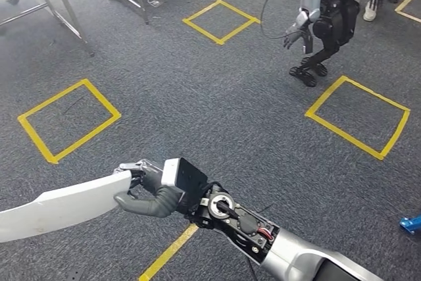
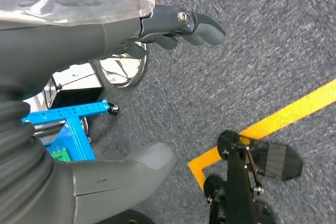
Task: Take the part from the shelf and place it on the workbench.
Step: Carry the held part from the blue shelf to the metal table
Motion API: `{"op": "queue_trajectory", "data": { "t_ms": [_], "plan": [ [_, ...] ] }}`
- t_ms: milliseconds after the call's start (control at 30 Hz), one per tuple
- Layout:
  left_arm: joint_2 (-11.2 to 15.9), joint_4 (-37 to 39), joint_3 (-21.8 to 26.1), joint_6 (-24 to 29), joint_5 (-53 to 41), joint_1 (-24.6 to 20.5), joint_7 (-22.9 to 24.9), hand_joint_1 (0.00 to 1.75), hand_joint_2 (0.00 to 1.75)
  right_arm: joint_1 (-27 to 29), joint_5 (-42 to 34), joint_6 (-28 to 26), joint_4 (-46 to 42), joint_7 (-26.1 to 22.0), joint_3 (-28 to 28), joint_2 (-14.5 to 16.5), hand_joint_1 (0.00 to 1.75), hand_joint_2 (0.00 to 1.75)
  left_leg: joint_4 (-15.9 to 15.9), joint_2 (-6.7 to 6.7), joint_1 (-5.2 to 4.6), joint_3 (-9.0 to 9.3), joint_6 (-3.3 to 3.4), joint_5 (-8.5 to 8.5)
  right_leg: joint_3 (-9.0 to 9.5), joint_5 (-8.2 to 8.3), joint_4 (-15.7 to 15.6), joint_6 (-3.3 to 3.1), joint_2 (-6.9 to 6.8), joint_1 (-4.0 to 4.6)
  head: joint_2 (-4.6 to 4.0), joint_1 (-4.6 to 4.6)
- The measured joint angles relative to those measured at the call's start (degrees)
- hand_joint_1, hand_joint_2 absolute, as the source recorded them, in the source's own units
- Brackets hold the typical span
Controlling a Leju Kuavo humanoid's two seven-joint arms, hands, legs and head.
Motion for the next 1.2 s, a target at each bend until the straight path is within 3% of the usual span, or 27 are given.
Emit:
{"op": "queue_trajectory", "data": {
  "t_ms": [67, 100, 167, 233, 267, 300, 367, 433, 500, 533, 567, 633, 700, 767, 800, 833, 900, 967, 1000, 1067, 1133, 1200],
  "plan": [
    [0.02, 0.00, 0.00, 0.00, 0.05, 0.13, 0.03, 0.00, 1.75, -0.01, 0.04, 0.10, 0.00, -0.03, 0.08, 0.04, 1.75, 1.75, 0.06, -1.29, 0.12, -0.12, 0.88, 0.02, 0.21, -0.47, 0.22, 0.53, -0.54, -0.07, 0.00, 0.10],
    [0.02, 0.00, 0.00, 0.00, 0.07, 0.18, 0.04, 0.00, 1.75, -0.03, 0.04, 0.12, 0.00, -0.04, 0.09, 0.08, 1.75, 1.75, 0.00, -1.85, 0.23, -0.07, 1.24, 0.06, -0.03, -1.24, 1.14, 0.82, 0.17, -0.20, 0.00, 0.10],
    [0.02, 0.00, 0.00, 0.00, 0.07, 0.18, 0.05, 0.00, 1.75, -0.04, 0.05, 0.13, 0.03, -0.09, 0.10, 0.13, 1.75, 1.75, -0.13, -2.82, 0.43, 0.04, 1.86, 0.16, -2.38, -4.46, 6.69, 1.30, 2.73, -0.50, 0.00, 0.13],
    [0.03, 0.00, 0.00, 0.00, 0.07, 0.12, 0.06, 0.00, 1.75, 0.04, 0.05, 0.13, 0.21, -0.12, 0.10, 0.12, 1.75, 1.75, -0.11, -3.94, 0.37, 0.02, 2.20, 0.14, -6.33, -7.89, 14.95, 1.53, 4.36, -0.57, 0.00, 0.14],
    [0.03, 0.00, 0.00, 0.01, 0.07, 0.10, 0.06, 0.00, 1.75, 0.10, 0.05, 0.16, 0.35, -0.11, 0.11, 0.11, 1.75, 1.75, -0.10, -4.61, 0.33, 0.03, 2.24, 0.13, -7.67, -8.38, 17.48, 1.57, 4.58, -0.58, 0.00, 0.14],
    [0.02, 0.00, 0.00, 0.01, 0.07, 0.11, 0.05, 0.00, 1.75, 0.12, 0.05, 0.21, 0.48, -0.10, 0.13, 0.10, 1.75, 1.75, -0.07, -5.35, 0.31, 0.05, 2.25, 0.12, -8.03, -7.71, 17.80, 1.53, 4.68, -0.59, 0.00, 0.14],
    [0.00, 0.00, 0.00, 0.02, 0.07, 0.11, 0.05, 0.00, 1.75, 0.01, 0.05, 0.36, 0.60, -0.11, 0.14, 0.11, 1.75, 1.75, 0.05, -6.90, 0.32, 0.09, 2.21, 0.10, -5.82, -3.64, 12.10, 1.19, 5.43, -0.63, 0.00, 0.14],
    [-0.07, 0.00, 0.00, 0.02, 0.07, 0.06, 0.05, 0.00, 1.75, -0.21, 0.05, 0.51, 0.64, -0.13, 0.14, 0.11, 1.75, 1.75, 0.34, -8.32, 0.21, -0.11, 1.92, 0.07, -2.70, -0.28, 4.57, 0.67, 7.78, -0.85, 0.00, 0.14],
    [-0.09, 0.00, 0.00, 0.04, 0.07, 0.06, 0.06, 0.00, 1.75, -0.35, 0.04, 0.60, 0.73, -0.15, 0.15, 0.11, 1.75, 1.75, 0.44, -9.49, 0.30, -0.59, 1.26, 0.25, -1.53, 0.31, 1.61, 0.30, 9.10, -0.90, 0.00, 0.14],
    [-0.07, 0.00, 0.00, 0.08, 0.07, 0.16, 0.07, 0.00, 1.75, -0.39, 0.03, 0.61, 0.78, -0.15, 0.16, 0.11, 1.75, 1.75, 0.36, -10.05, 0.42, -0.79, 0.85, 0.41, -1.41, 0.31, 1.28, 0.11, 8.71, -0.87, 0.00, 0.15],
    [-0.04, -0.01, 0.00, 0.14, 0.08, 0.34, 0.07, 0.00, 1.75, -0.43, 0.03, 0.62, 0.82, -0.15, 0.16, 0.15, 1.75, 1.75, 0.29, -10.09, 0.61, -0.90, 0.51, 0.47, -1.30, 0.48, 1.07, -0.24, 8.14, -0.84, 0.00, 0.17],
    [-0.01, -0.04, 0.00, 0.23, 0.09, 0.55, 0.09, 0.00, 1.75, -0.55, 0.02, 0.62, 0.88, -0.16, 0.16, 0.30, 1.75, 1.75, 2.17, -7.97, 0.56, -1.83, -0.01, -0.82, -0.89, 0.88, 0.32, -0.99, 6.87, -0.99, 0.00, 0.17],
    [-0.03, -0.07, 0.00, 0.25, 0.09, 0.37, 0.11, 0.00, 1.75, -0.60, -0.02, 0.61, 0.95, -0.17, 0.17, 0.40, 1.75, 1.75, 8.68, -5.03, 0.43, -4.88, -0.41, -4.24, -0.67, 1.03, -0.04, -1.39, 5.45, -0.98, 0.00, 0.14],
    [-0.05, -0.07, 0.00, 0.26, 0.15, 0.24, 0.11, 0.00, 1.75, -0.56, -0.03, 0.60, 1.14, -0.15, 0.19, 0.40, 1.75, 1.75, 15.69, -4.07, 0.45, -8.20, -0.78, -6.81, -0.70, 0.97, -0.03, -1.48, 3.95, -0.88, 0.00, 0.13],
    [-0.05, -0.07, 0.00, 0.26, 0.20, 0.29, 0.12, 0.00, 1.75, -0.54, -0.04, 0.60, 1.25, -0.16, 0.20, 0.40, 1.75, 1.75, 16.69, -3.88, 0.47, -8.60, -0.89, -6.69, -0.70, 0.92, -0.02, -1.47, 3.24, -0.85, 0.00, 0.13],
    [-0.04, -0.07, 0.00, 0.27, 0.24, 0.35, 0.13, 0.00, 1.75, -0.53, -0.04, 0.62, 1.31, -0.20, 0.20, 0.41, 1.75, 1.75, 15.21, -3.64, 0.49, -7.76, -0.93, -5.54, -0.65, 0.84, -0.01, -1.42, 2.62, -0.84, 0.00, 0.13],
    [0.06, -0.07, 0.00, 0.30, 0.34, 0.36, 0.14, 0.00, 1.75, -0.57, -0.05, 0.67, 1.36, -0.34, 0.21, 0.45, 1.75, 1.75, 7.10, -1.93, 0.45, -3.42, -0.86, -2.05, -0.46, 0.56, 0.09, -1.12, 1.47, -0.77, 0.00, 0.13],
    [0.17, -0.07, 0.00, 0.34, 0.44, 0.18, 0.15, 0.00, 1.75, -0.63, -0.04, 0.73, 1.37, -0.51, 0.21, 0.52, 1.75, 1.75, 0.99, -0.35, 0.13, -0.27, -0.23, -0.16, -0.34, 0.21, 0.28, -0.60, 0.53, -0.41, 0.00, 0.17],
    [0.19, -0.07, 0.00, 0.36, 0.48, 0.11, 0.17, 0.00, 1.75, -0.64, -0.04, 0.77, 1.38, -0.57, 0.22, 0.56, 1.75, 1.75, 0.09, -0.17, -0.06, 0.10, 0.17, -0.11, -0.29, 0.07, 0.34, -0.35, 0.12, -0.22, 0.00, 0.21],
    [0.20, -0.07, 0.00, 0.37, 0.55, 0.21, 0.22, 0.00, 1.75, -0.64, -0.02, 0.80, 1.39, -0.61, 0.26, 0.63, 1.75, 1.75, 0.17, -1.42, -0.11, -0.06, 0.99, -0.04, -0.15, -0.19, 0.36, 0.20, -0.51, -0.12, 0.00, 0.27],
    [0.18, -0.07, 0.00, 0.37, 0.60, 0.32, 0.28, 0.00, 1.75, -0.64, -0.01, 0.76, 1.40, -0.63, 0.28, 0.73, 1.75, 1.75, 0.03, -2.40, 0.12, -0.01, 1.64, 0.08, -0.71, -1.66, 2.15, 0.85, 1.13, -0.35, 0.00, 0.28],
    [0.16, -0.07, 0.00, 0.37, 0.60, 0.29, 0.35, 0.00, 1.75, -0.61, -0.01, 0.73, 1.46, -0.66, 0.28, 0.79, 1.75, 1.75, -0.05, -3.34, 0.24, 0.02, 2.19, 0.18, -3.56, -5.32, 8.77, 1.25, 3.81, -0.56, 0.00, 0.28]
  ]
}}
